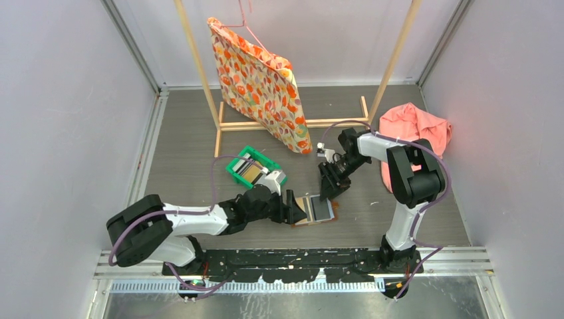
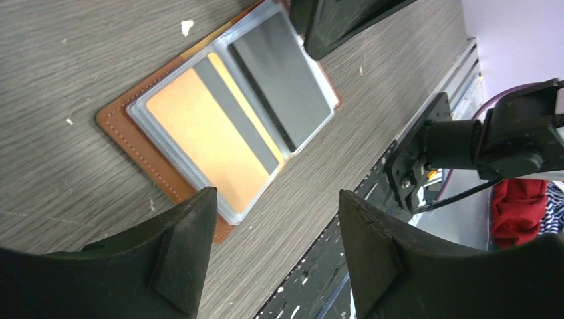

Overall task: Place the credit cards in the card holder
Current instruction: Insert the credit card into the card holder.

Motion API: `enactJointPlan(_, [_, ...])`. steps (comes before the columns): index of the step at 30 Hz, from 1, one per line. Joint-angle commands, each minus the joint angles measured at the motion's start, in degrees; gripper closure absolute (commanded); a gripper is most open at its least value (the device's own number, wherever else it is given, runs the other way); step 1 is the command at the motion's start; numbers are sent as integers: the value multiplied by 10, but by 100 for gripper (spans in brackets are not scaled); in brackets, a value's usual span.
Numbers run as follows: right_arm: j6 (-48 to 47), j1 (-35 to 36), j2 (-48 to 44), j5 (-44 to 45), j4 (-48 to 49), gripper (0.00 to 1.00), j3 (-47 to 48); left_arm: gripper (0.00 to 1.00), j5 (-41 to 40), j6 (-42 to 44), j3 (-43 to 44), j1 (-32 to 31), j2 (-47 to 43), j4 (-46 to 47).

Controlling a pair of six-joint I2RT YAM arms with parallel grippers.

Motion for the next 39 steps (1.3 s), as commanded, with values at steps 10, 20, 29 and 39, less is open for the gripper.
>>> enactJointPlan(10, [-10, 5, 11, -28, -10, 49, 29, 41, -3, -8, -24, -1, 45, 54])
enactJointPlan(20, [-24, 8, 3, -51, -20, 53, 34, 42, 8, -14, -23, -1, 80, 83])
enactJointPlan(29, [-31, 14, 3, -85, -30, 54, 40, 42, 18, -17, -16, -1, 94, 93])
enactJointPlan(39, [-27, 14, 12, -115, -32, 54, 44, 42, 18, -21, -20, -1, 91, 105])
